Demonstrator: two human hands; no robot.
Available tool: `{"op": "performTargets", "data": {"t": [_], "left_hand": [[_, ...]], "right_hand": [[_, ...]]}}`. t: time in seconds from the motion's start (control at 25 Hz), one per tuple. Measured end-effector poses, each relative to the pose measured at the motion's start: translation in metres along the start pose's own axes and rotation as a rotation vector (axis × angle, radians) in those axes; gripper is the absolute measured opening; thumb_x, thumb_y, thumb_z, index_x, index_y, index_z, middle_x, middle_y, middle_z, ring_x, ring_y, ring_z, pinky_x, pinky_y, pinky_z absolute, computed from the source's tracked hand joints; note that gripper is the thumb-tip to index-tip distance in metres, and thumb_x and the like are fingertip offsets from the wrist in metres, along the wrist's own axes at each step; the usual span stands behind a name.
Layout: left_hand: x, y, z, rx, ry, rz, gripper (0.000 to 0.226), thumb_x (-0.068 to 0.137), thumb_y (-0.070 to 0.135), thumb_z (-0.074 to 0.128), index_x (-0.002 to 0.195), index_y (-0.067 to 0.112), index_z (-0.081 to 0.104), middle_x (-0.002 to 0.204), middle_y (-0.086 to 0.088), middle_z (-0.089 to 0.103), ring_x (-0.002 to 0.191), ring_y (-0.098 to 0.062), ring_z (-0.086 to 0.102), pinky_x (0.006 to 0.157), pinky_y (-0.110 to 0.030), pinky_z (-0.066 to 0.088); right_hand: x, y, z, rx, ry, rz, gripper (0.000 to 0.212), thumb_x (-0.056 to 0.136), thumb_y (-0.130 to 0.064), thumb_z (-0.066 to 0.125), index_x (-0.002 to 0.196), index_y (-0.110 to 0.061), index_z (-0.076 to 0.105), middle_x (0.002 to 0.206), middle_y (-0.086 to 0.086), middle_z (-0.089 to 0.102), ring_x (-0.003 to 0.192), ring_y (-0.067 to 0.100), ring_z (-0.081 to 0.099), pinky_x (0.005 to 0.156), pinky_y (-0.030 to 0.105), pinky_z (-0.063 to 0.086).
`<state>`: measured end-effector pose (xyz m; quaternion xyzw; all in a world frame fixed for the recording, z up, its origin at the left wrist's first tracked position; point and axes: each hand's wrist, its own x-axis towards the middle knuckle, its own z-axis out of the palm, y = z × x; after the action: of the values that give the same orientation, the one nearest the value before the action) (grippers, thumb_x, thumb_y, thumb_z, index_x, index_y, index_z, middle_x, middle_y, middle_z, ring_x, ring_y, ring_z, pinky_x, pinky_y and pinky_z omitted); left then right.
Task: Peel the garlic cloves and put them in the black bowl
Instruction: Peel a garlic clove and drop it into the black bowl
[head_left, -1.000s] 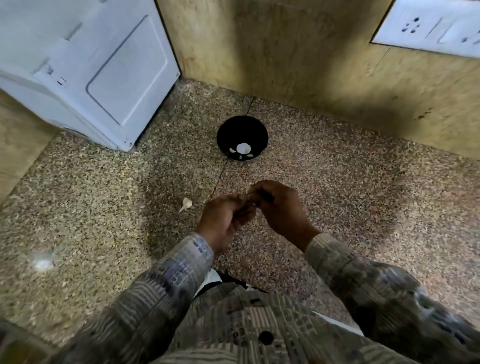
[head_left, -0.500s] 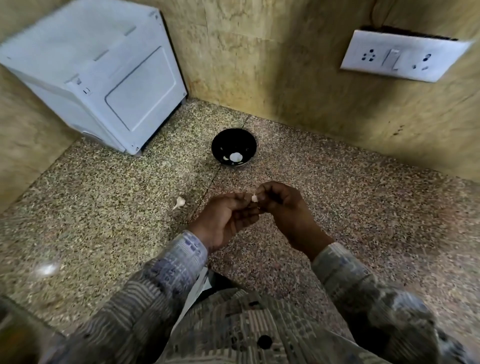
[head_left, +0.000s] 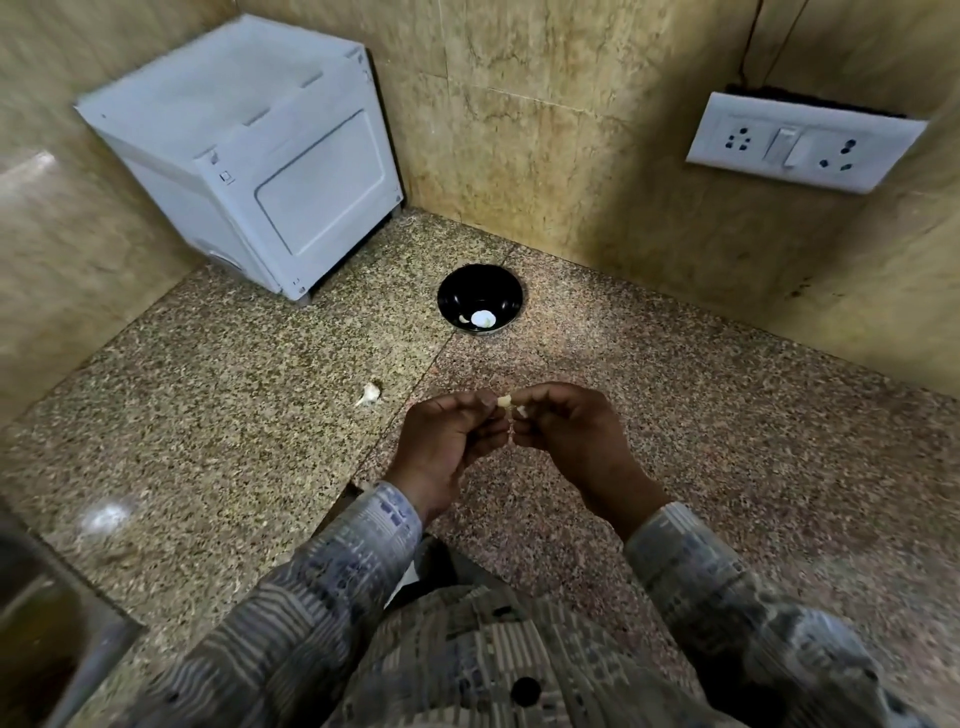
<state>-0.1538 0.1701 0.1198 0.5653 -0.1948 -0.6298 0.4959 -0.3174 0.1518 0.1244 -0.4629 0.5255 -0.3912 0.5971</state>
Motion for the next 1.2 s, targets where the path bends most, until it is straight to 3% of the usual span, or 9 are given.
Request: {"op": "performTargets", "data": {"t": [0.24,0.4,0.56,0.68,0.8,0.88,0.96,1.04,1.2], "left_hand": [[-0.005,0.004,-0.013,0.038,-0.02,0.016,0.012,0.094,0.006,0.067,0.099,-0.003,0.073,0.091,-0.019,0.076,0.08,-0.028,0.075,0.07,-0.035,0.062],[0.007,0.017,-0.034,-0.137,-0.151,-0.18,0.012,0.095,0.003,0.062,0.102,-0.004,0.07,0.088,-0.018,0.074,0.075,-0.024,0.074,0.067,-0.034,0.063],[0.023,0.015,-0.048,-0.147,-0.105,-0.163,0.022,0.094,0.003,0.065,0.113,-0.008,0.068,0.089,-0.017,0.074,0.075,-0.022,0.073,0.07,-0.033,0.063],[0.036,0.011,-0.056,0.111,-0.028,-0.03,0.012,0.088,0.005,0.075,0.099,0.002,0.078,0.09,-0.012,0.078,0.077,-0.019,0.073,0.067,-0.031,0.06],[0.056,0.005,-0.072,0.469,0.032,0.136,0.004,0.081,0.013,0.082,0.084,0.015,0.082,0.079,0.001,0.078,0.067,-0.007,0.07,0.062,-0.021,0.052],[0.074,0.002,-0.087,0.813,0.056,0.288,0.009,0.079,0.019,0.083,0.072,0.022,0.077,0.068,0.011,0.071,0.062,0.0,0.065,0.061,-0.015,0.047],[0.093,-0.002,-0.101,1.09,0.053,0.416,0.022,0.08,0.02,0.079,0.065,0.026,0.065,0.064,0.012,0.061,0.06,-0.005,0.058,0.057,-0.023,0.043],[0.111,-0.005,-0.111,1.2,0.012,0.432,0.017,0.082,0.025,0.075,0.068,0.02,0.068,0.068,0.007,0.064,0.063,-0.012,0.06,0.06,-0.028,0.046],[0.14,-0.007,-0.133,1.081,-0.12,0.29,0.007,0.086,0.028,0.075,0.085,0.026,0.082,0.073,0.011,0.073,0.068,0.001,0.065,0.071,-0.021,0.053]], "right_hand": [[0.003,-0.002,0.013,0.022,-0.055,0.063,0.011,0.096,-0.005,0.068,0.097,0.004,0.074,0.087,0.022,0.074,0.077,0.025,0.072,0.07,0.031,0.062],[0.015,-0.003,0.023,0.273,-0.122,0.231,0.008,0.097,0.001,0.06,0.095,0.0,0.068,0.085,0.016,0.069,0.076,0.022,0.066,0.072,0.034,0.059],[0.034,0.009,0.043,0.43,-0.059,0.343,0.015,0.099,0.0,0.058,0.11,0.005,0.066,0.091,0.015,0.071,0.083,0.024,0.067,0.076,0.034,0.061],[0.052,0.023,0.066,0.486,0.017,0.51,0.017,0.1,-0.002,0.057,0.11,0.004,0.069,0.101,0.018,0.073,0.09,0.025,0.071,0.078,0.035,0.061],[0.069,0.042,0.09,0.582,0.071,0.688,0.014,0.102,-0.003,0.053,0.101,-0.002,0.067,0.09,0.014,0.072,0.084,0.023,0.068,0.078,0.035,0.06],[0.08,0.057,0.104,0.584,0.091,0.755,0.016,0.101,-0.004,0.054,0.107,0.001,0.067,0.095,0.018,0.07,0.088,0.026,0.066,0.086,0.037,0.057],[0.094,0.071,0.115,0.53,0.121,0.776,0.017,0.1,-0.001,0.054,0.112,0.004,0.066,0.104,0.024,0.067,0.094,0.031,0.065,0.083,0.039,0.058],[0.109,0.08,0.125,0.418,0.12,0.769,0.015,0.1,0.002,0.052,0.101,0.004,0.067,0.101,0.025,0.064,0.085,0.028,0.064,0.071,0.035,0.058],[0.148,0.086,0.137,0.209,0.215,0.709,0.024,0.097,0.008,0.055,0.08,0.0,0.068,0.081,0.02,0.065,0.068,0.024,0.06,0.064,0.035,0.052]]}}
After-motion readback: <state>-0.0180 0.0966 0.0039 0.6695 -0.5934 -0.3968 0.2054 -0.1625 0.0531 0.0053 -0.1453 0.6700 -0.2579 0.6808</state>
